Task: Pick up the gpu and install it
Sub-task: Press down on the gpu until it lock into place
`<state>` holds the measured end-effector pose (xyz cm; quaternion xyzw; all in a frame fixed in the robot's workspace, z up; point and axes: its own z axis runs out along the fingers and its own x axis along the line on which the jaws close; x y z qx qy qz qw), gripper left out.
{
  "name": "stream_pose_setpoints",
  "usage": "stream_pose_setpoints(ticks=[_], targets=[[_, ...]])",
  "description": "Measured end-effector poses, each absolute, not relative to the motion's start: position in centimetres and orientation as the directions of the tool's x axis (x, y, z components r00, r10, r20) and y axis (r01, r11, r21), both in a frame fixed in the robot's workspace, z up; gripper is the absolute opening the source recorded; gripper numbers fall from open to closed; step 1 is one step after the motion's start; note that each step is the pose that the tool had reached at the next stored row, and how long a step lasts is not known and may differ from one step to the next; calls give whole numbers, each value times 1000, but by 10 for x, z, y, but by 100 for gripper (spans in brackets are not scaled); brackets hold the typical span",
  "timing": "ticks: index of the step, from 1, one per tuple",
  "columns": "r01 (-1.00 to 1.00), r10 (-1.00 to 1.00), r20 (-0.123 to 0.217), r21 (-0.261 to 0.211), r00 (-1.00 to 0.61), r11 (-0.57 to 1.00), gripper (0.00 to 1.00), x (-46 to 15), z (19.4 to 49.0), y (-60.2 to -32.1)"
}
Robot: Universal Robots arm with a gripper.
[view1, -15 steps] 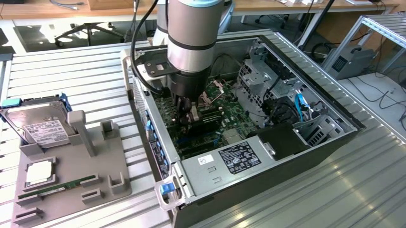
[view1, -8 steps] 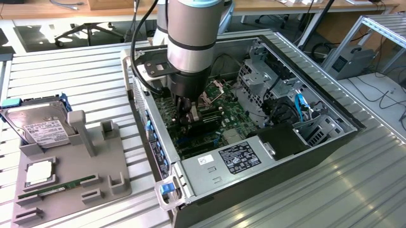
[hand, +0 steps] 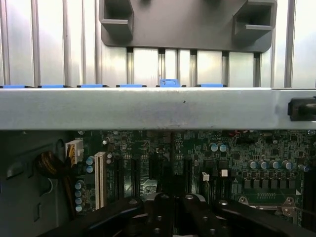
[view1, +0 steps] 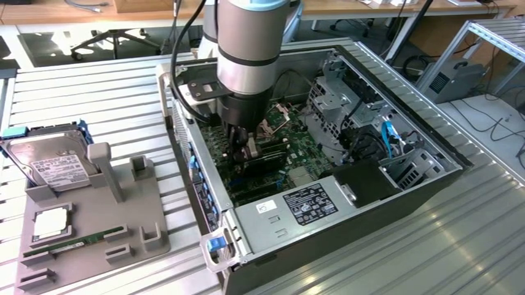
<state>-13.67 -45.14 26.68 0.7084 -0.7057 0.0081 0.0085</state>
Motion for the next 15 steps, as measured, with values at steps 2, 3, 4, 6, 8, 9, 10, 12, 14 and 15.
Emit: stream_pose_setpoints(ticks=[2, 3, 4, 6, 8, 9, 10, 12, 14, 15], targets=[[-1000, -1000, 23, 0, 4, -4, 11, -137, 267, -451], [-1000, -1000, 23, 1, 4, -4, 11, -137, 267, -451], [-1000, -1000, 23, 0, 4, -4, 11, -136, 269, -451], [-1000, -1000, 21, -1, 4, -4, 11, -136, 277, -451], [-1000, -1000, 23, 0, 4, -4, 11, -136, 287, -451], [-1000, -1000, 23, 0, 4, -4, 11, -136, 290, -451], [-1000, -1000, 23, 0, 4, -4, 11, -136, 292, -451], [-1000, -1000, 23, 1, 4, -4, 11, -132, 292, -451], [-1000, -1000, 23, 6, 4, -4, 11, -123, 292, -451], [-1000, -1000, 23, 9, 4, -4, 11, -118, 292, -451]])
